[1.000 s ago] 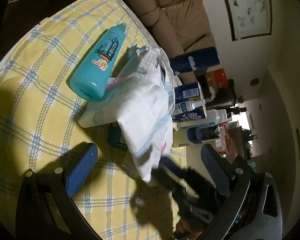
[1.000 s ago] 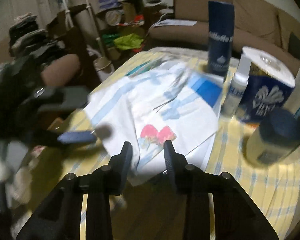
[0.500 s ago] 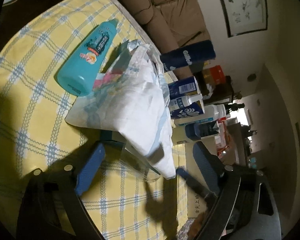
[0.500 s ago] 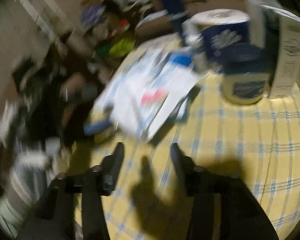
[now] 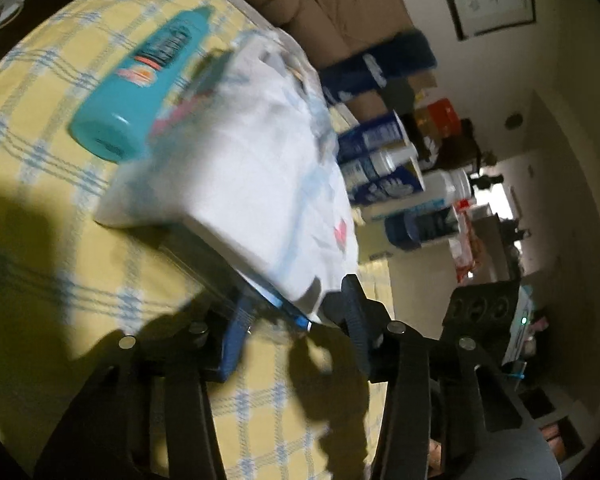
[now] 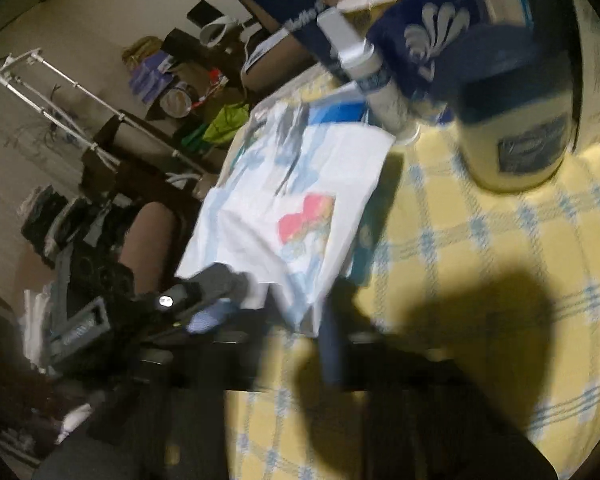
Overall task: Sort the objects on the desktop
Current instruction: 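Grasp the white cloth bag with the left tool and lift it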
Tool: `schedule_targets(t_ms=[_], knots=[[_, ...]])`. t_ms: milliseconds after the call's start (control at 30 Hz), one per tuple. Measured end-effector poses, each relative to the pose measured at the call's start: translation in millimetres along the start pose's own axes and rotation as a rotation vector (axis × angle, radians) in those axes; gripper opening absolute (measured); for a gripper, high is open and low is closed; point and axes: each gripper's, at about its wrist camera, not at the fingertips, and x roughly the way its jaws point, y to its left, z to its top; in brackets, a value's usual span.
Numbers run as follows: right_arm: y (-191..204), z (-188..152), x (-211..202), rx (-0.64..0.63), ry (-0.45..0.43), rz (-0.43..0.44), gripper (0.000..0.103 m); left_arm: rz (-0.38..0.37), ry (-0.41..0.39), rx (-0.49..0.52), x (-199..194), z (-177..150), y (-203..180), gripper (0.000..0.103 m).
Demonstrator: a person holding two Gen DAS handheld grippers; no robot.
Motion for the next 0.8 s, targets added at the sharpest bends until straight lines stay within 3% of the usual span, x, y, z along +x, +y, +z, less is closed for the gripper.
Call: schedule_targets(t_ms=[233, 533, 600, 733, 800], knots=[[20.2, -6.8, -18.9, -0.100, -0.015, 0.008, 0.013, -0.026, 0.018, 0.175, -14.2, -18.3, -50.7, 0.038], [36.2, -50.7, -84.2, -0.191, -0.001, 0.017, 0.013, -0.120, 0.129, 0.248, -34.1, -77.5, -81.0, 0.040], [31.9, -67.0, -98.5, -0.190, 0.016, 0.007, 0.013, -0.105, 0.170, 0.261, -29.1, -100.3, -85.1, 0.040], [13.4, -97.6, -125.0, -0.188, 0.050, -0.062, 0.013, -0.014, 0.225, 0.277, -22.0, -143.5, -87.4, 0.058], [0.2, -107.6, -136.3, -0.174, 0.059, -0.091, 0.013, 0.033, 0.222, 0.315, -29.1, -155.3, -89.2, 0.060]])
